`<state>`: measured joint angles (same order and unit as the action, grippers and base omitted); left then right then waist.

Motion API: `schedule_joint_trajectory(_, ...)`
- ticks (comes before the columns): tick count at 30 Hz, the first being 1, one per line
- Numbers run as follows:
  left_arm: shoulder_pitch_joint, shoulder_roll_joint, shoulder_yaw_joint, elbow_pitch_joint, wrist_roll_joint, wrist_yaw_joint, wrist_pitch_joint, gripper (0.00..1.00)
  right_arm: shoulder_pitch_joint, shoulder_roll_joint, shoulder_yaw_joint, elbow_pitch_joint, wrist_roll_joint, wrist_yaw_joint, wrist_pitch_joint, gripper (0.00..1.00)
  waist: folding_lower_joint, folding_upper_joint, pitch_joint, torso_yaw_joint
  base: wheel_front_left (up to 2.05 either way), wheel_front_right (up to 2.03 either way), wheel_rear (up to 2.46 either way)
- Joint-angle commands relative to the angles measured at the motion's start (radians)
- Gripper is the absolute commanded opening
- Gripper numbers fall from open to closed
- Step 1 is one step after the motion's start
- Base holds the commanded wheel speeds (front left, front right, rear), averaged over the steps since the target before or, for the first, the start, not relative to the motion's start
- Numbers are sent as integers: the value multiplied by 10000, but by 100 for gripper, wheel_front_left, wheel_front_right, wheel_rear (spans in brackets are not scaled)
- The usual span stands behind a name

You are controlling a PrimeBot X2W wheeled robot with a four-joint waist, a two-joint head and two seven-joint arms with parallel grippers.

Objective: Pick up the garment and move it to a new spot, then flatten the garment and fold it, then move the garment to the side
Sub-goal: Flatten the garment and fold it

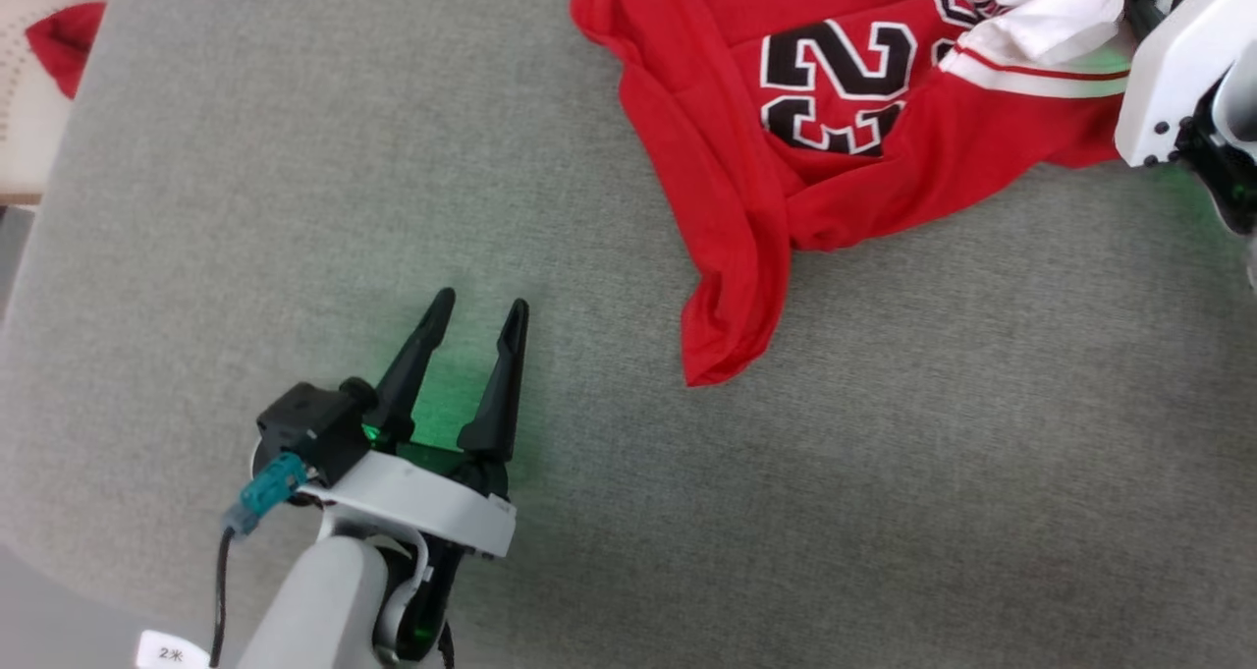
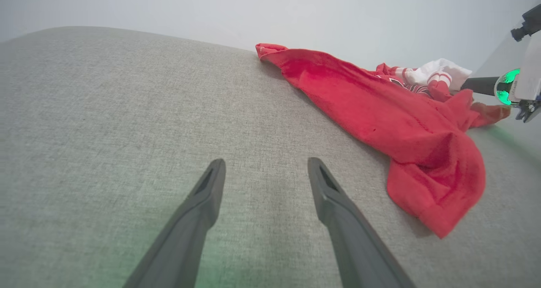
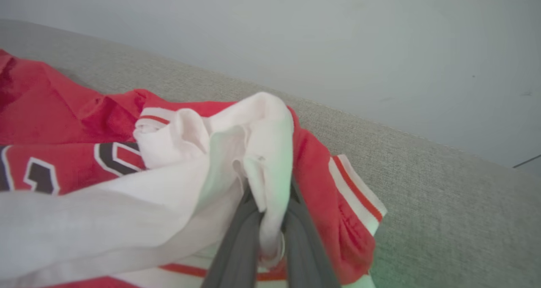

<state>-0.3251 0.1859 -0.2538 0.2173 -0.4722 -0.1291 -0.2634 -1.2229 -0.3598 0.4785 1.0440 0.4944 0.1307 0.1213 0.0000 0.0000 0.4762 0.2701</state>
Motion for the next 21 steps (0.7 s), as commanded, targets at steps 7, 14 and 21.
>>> schedule_joint_trajectory(7,40,244,259,-193,86,-21,-10,100,-88,257,118,285,-36,2,-1030,100,0,0,-185,-11,0,0,0)
schedule_joint_trajectory(14,64,1133,580,-651,241,-22,-10,100,990,-175,534,-1392,622,2,-2438,100,0,0,-657,-669,0,0,0)
schedule_joint_trajectory(21,-875,2708,164,-1563,-18,-21,843,100,3218,-654,450,-3966,971,2,-3262,100,0,0,-1022,-1599,0,0,0)
